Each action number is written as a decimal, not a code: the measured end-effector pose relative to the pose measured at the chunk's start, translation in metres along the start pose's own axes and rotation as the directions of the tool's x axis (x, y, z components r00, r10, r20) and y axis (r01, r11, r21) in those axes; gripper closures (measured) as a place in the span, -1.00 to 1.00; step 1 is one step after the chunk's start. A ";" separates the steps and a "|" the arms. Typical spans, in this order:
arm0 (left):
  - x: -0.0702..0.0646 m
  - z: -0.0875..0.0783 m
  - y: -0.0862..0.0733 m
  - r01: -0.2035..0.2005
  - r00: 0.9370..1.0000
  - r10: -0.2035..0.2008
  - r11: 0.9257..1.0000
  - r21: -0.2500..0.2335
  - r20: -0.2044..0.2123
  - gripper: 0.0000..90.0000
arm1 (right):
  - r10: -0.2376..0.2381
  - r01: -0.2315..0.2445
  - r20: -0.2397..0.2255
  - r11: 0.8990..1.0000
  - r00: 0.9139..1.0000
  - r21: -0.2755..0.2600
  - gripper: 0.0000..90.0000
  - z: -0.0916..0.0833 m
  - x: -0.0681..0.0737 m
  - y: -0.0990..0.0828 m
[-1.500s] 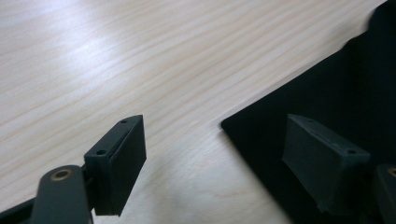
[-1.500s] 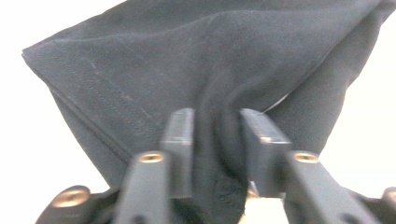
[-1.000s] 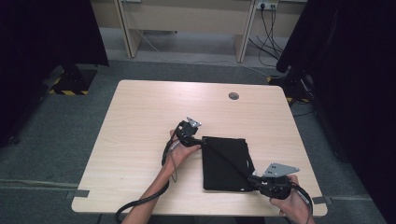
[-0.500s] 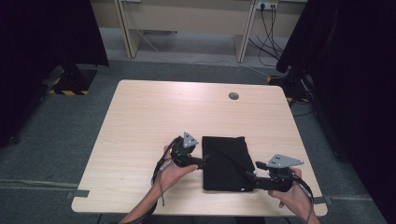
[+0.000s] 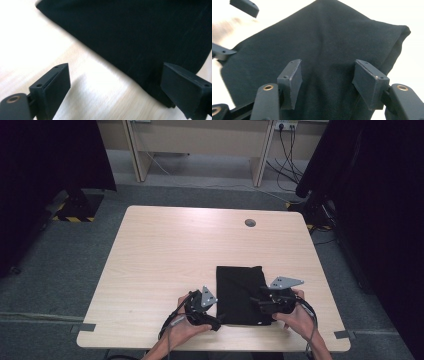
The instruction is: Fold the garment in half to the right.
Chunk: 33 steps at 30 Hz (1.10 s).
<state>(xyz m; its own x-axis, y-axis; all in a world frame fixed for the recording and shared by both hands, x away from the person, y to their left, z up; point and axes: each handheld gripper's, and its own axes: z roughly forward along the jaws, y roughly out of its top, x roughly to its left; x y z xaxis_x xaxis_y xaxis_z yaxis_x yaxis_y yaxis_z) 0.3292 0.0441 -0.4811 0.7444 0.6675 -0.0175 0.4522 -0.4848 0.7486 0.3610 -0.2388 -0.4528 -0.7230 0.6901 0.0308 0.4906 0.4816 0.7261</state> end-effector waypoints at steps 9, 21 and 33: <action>-0.002 -0.005 -0.004 -0.031 0.999 0.031 0.999 -0.015 -0.007 -0.80 | 0.102 -0.103 0.055 0.994 0.993 0.029 -0.14 0.006 -0.024 -0.015; 0.026 -0.032 -0.019 0.045 0.999 -0.045 0.997 -0.063 -0.008 -0.81 | 0.027 -0.026 0.049 0.999 0.998 -0.025 -0.23 -0.004 -0.005 0.003; 0.046 -0.046 -0.040 0.052 0.997 -0.054 0.998 -0.034 -0.049 -0.81 | -0.023 0.024 0.007 0.999 1.000 -0.023 -0.34 0.001 0.007 0.010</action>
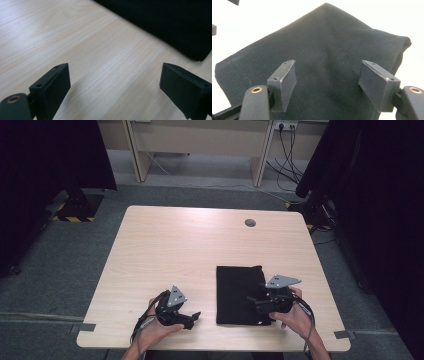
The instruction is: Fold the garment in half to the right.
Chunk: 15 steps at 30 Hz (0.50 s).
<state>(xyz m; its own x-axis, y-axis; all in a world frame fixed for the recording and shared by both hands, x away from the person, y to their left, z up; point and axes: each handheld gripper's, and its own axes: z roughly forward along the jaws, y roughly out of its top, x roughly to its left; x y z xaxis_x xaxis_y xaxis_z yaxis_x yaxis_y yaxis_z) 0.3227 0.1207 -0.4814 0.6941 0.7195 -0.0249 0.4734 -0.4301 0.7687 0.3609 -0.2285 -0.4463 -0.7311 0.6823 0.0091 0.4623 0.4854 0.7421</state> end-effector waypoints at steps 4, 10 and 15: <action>0.005 -0.002 -0.004 -0.007 1.000 0.007 1.000 0.023 -0.029 -0.81 | -0.010 0.010 -0.013 1.000 1.000 -0.005 -0.36 0.002 0.003 0.001; 0.008 -0.001 -0.005 0.014 0.999 -0.012 0.999 0.053 -0.039 -0.85 | -0.029 0.029 -0.025 1.000 0.999 0.008 -0.38 0.010 0.006 0.002; 0.010 -0.003 -0.007 0.017 0.999 -0.015 0.998 0.064 -0.034 -0.94 | -0.018 0.019 -0.025 0.999 1.000 0.032 -0.41 0.022 0.002 -0.001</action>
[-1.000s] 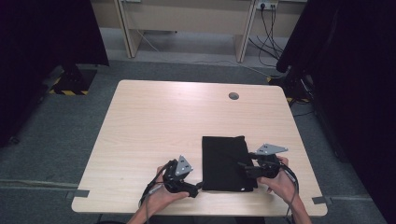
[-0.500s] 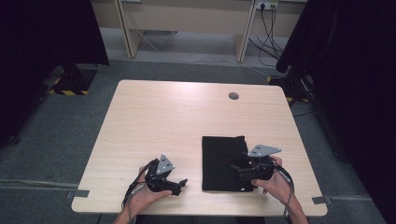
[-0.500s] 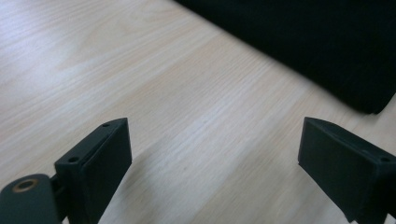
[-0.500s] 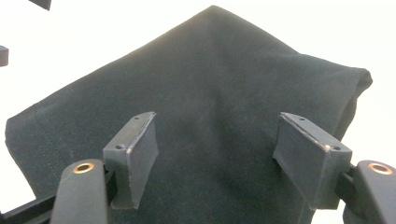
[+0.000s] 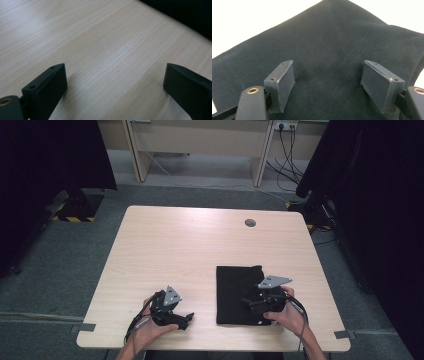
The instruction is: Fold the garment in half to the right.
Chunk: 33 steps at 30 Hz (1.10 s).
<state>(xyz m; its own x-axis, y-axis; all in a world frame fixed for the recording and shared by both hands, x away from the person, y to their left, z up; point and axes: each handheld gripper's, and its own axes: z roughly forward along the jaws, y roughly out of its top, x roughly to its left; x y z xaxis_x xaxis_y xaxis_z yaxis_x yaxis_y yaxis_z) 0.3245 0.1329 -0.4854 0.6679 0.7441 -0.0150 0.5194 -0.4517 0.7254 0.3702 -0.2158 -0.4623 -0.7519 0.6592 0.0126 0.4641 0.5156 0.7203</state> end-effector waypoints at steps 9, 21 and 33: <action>0.001 0.000 -0.001 0.005 1.000 -0.005 1.000 0.006 0.000 -1.00 | -0.022 0.021 0.044 1.000 0.999 0.006 -0.46 0.014 0.002 0.006; 0.002 -0.002 -0.002 0.007 1.000 -0.007 1.000 0.005 -0.002 -1.00 | -0.006 0.006 0.020 1.000 1.000 0.007 -0.49 0.048 -0.001 0.031; 0.002 -0.002 -0.002 0.007 1.000 -0.007 1.000 0.005 -0.002 -1.00 | -0.050 0.051 -0.034 0.998 0.998 0.023 -0.49 0.080 -0.022 0.065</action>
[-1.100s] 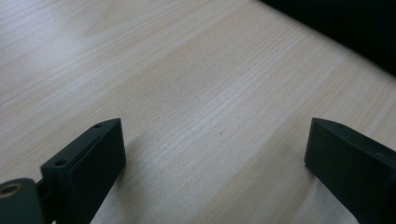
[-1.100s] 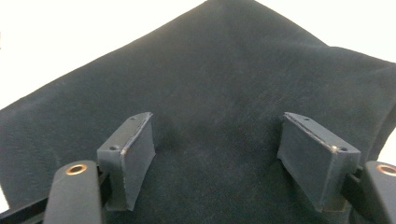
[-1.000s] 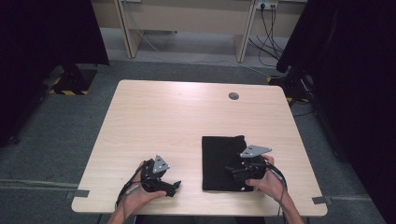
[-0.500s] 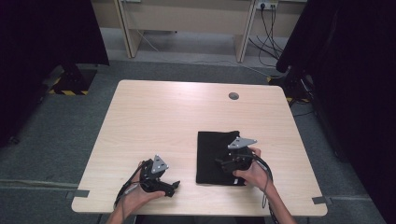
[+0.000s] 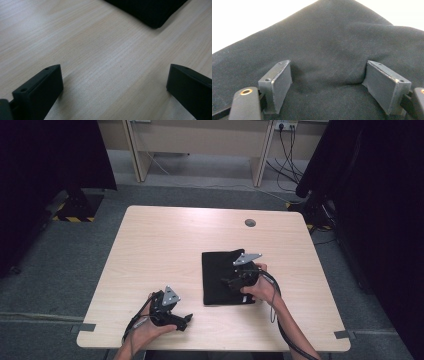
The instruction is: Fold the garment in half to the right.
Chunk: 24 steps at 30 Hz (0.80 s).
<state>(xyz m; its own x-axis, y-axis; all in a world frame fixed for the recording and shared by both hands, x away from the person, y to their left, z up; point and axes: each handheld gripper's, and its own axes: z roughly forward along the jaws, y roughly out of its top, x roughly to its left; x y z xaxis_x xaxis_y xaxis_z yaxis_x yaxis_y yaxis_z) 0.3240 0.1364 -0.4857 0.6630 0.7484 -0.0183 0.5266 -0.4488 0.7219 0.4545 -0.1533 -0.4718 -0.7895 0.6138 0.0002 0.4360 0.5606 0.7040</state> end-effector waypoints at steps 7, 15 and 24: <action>0.000 0.000 0.000 0.000 1.000 0.000 1.000 0.000 0.000 -1.00 | 0.002 -0.002 0.001 1.000 1.000 0.000 -0.49 0.009 -0.008 0.010; 0.000 0.000 0.000 0.000 1.000 0.000 1.000 0.000 0.000 -1.00 | 0.005 -0.005 -0.004 1.000 1.000 -0.012 -0.49 0.012 -0.011 0.011; 0.000 0.000 0.000 0.000 1.000 0.000 1.000 0.000 -0.001 -1.00 | -0.003 0.003 -0.004 1.000 1.000 -0.014 -0.49 0.017 -0.015 0.016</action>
<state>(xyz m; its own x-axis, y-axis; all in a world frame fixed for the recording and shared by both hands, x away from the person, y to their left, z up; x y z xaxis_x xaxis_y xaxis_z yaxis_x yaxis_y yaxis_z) 0.3240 0.1365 -0.4858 0.6626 0.7487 -0.0180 0.5266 -0.4487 0.7221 0.4805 -0.1444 -0.4726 -0.7925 0.6098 0.0004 0.4271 0.5546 0.7141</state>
